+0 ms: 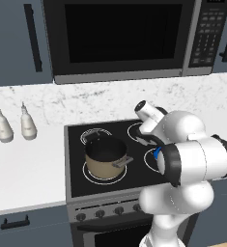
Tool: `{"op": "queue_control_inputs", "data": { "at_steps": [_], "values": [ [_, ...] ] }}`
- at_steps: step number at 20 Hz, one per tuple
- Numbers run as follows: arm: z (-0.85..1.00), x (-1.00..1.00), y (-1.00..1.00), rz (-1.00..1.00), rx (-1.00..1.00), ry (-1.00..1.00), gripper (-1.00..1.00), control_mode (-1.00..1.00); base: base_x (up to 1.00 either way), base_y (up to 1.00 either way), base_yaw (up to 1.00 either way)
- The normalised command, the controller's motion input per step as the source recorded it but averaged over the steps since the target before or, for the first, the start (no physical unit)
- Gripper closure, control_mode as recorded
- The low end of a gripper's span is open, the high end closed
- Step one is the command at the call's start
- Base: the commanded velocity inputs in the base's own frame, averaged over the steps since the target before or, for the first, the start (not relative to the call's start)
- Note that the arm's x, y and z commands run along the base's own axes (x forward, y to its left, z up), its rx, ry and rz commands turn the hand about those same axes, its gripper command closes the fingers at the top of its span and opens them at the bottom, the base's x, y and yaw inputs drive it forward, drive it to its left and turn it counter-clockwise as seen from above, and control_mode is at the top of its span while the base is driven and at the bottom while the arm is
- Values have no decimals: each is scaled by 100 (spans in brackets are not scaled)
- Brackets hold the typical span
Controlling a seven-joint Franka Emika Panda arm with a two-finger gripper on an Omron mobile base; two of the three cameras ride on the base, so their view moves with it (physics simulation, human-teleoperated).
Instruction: Pick the kettle from the counter and place it on a stove burner. Then turn the burner on.
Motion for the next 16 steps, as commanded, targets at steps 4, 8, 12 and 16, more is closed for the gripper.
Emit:
{"op": "queue_control_inputs", "data": {
  "at_steps": [4,8,12,16],
  "values": [
    [0,0,0,0,0,0,-100,-100,0,0,0],
    [0,0,0,0,0,0,-100,-100,0,0,0],
    [0,0,0,-1,0,0,-100,-100,0,0,0],
    [8,-2,5,-3,0,0,-100,-100,0,0,0]
  ]
}}
